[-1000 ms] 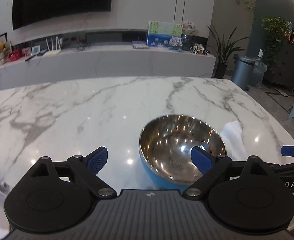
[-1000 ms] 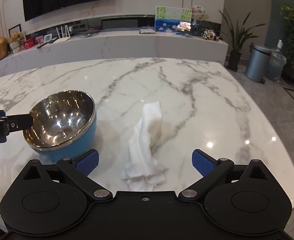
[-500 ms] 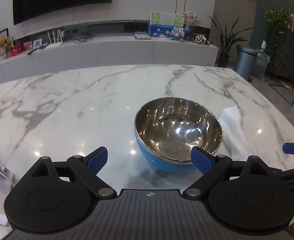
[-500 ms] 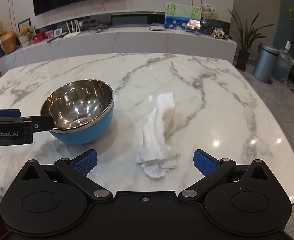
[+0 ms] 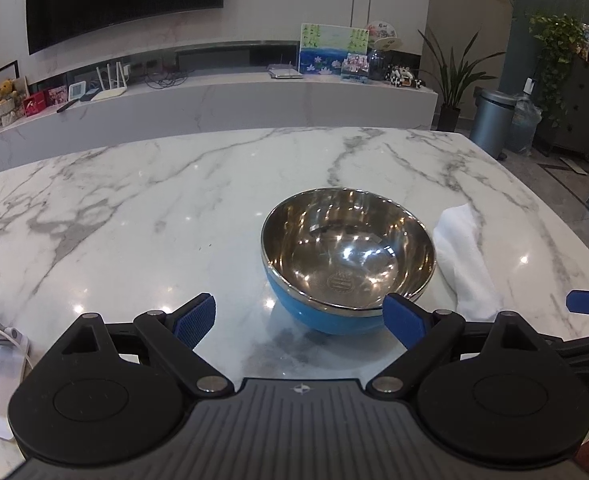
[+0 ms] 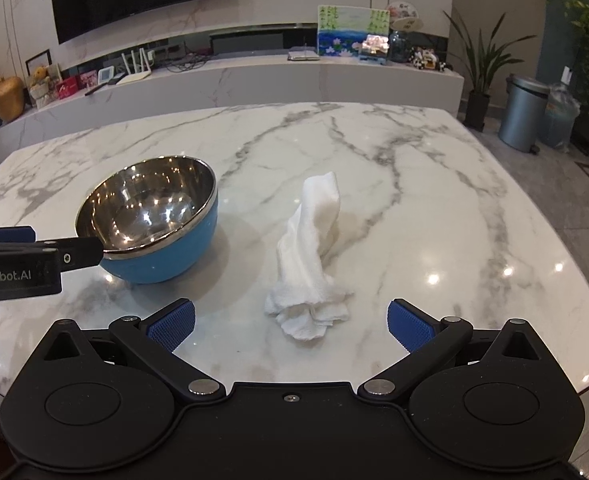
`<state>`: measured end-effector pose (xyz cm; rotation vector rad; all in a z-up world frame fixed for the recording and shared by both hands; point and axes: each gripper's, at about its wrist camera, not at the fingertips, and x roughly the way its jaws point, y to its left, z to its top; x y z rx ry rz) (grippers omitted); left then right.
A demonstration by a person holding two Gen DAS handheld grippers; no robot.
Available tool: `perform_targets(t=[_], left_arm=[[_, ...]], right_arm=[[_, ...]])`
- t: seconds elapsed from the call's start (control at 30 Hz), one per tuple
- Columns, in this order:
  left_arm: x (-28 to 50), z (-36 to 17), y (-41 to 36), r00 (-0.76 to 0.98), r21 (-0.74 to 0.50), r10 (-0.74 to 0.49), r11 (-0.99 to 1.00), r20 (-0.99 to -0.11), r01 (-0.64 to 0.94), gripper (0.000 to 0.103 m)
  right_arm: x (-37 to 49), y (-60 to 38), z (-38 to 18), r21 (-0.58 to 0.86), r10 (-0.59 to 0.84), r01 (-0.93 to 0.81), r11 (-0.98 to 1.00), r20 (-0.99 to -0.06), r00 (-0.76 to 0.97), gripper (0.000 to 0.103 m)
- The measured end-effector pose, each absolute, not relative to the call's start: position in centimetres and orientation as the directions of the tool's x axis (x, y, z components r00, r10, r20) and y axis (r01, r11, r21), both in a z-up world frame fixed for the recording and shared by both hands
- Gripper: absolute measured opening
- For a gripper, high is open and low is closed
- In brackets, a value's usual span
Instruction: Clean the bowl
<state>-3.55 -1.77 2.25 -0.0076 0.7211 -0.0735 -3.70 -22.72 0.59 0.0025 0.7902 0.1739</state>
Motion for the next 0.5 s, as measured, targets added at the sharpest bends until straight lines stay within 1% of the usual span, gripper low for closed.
perform_targets(t=[0.5], left_arm=[[-3.67, 1.47, -2.68, 0.727, -0.006, -0.069, 0.996, -0.683, 0.088, 0.091]], right_arm=[[-4.14, -22.76, 0.60, 0.071, 0.159, -0.154, 0.985, -0.702, 0.694, 0.102]])
